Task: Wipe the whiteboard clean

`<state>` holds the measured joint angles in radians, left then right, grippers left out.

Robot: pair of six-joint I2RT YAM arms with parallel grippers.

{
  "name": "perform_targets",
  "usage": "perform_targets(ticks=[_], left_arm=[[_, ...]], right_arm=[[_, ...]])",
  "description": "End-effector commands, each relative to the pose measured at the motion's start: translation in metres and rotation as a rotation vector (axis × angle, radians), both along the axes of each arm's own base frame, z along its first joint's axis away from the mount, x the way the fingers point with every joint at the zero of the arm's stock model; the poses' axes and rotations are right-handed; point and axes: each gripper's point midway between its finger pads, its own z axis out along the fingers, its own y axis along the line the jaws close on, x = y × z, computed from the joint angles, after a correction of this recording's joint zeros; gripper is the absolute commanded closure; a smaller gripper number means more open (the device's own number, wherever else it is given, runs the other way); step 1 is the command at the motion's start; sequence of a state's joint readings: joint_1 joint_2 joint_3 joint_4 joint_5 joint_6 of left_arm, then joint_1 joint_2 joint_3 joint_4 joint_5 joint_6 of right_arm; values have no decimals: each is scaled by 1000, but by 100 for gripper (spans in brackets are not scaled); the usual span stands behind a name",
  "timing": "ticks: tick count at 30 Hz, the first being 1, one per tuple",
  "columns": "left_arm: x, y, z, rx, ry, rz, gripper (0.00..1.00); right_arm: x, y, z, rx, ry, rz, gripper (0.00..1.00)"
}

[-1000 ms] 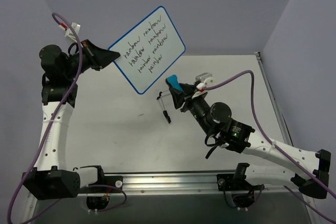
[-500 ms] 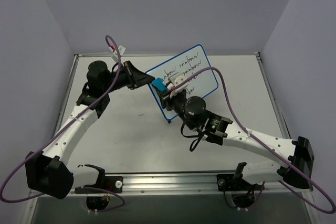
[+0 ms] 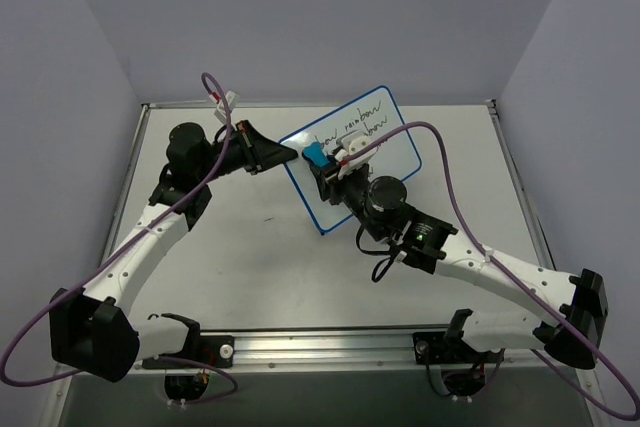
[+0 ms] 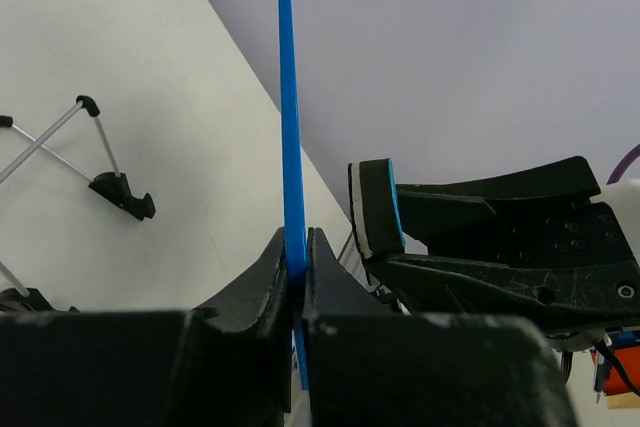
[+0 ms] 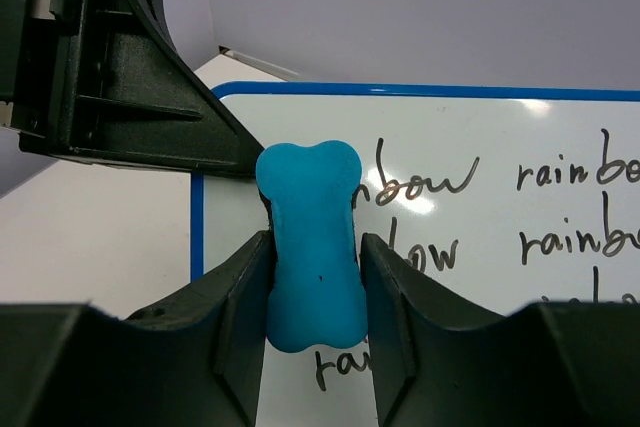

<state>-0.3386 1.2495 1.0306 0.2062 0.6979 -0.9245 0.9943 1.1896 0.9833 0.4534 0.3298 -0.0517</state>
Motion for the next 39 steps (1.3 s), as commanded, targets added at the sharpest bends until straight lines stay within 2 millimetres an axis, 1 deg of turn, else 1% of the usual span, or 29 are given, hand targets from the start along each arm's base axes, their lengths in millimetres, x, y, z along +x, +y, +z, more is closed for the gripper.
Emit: perform_targets(ticks=[1,4,6,11,12,17,18,20,21,24,25,28,31,34,35,36,37,38,39], left_arm=[[-23,0,66,-96,-244,-67,98],[-27,-2,68,-108,-249,-88,98],[-29,-5,69,-117,-258,-102,98],[-33,-10,71,-121,-258,-115,98],[-33,-10,71,-119,-256,-113,98],[-30,-8,71,-79,-242,-92,98],[-31,-8,72,-79,-247,-93,98],[-31,-8,73,-72,-242,-93,98],[-32,-8,75,-69,-246,-95,98],[-32,-6,77,-62,-244,-87,98],[-34,-6,80,-62,-251,-88,98],[-35,-6,84,-69,-258,-90,98],[-37,-6,85,-70,-267,-99,98],[-41,-8,84,-70,-279,-126,98],[-41,-8,81,-71,-272,-131,98],[-42,-9,80,-76,-274,-135,98],[-46,-10,83,-90,-281,-152,98],[-47,-10,83,-98,-281,-157,98],[-48,-10,81,-104,-273,-162,98]], right_arm=[[-6,-8,16,34,-10,15,100],[-4,-13,8,8,-3,-2,100],[0,-13,2,-11,5,-8,100],[3,-11,-6,-52,9,-19,100],[3,-14,-8,-62,14,-29,100],[-8,-16,-20,-76,27,-38,100],[-10,-17,-28,-88,35,-41,100],[-12,-18,-35,-93,46,-51,100],[-14,-19,-43,-105,57,-51,100],[-21,-15,-52,-100,74,-37,100],[-22,-16,-58,-104,82,-35,100],[-25,-17,-62,-95,89,-33,100],[-27,-17,-60,-95,91,-27,100],[-25,-14,-47,-72,72,-23,100],[-22,-11,-38,-60,58,-24,100],[-20,-9,-33,-57,49,-30,100],[-16,-8,-33,-74,37,-40,100],[-13,-6,-23,-45,11,-49,100],[-10,-6,-20,-37,-3,-53,100]])
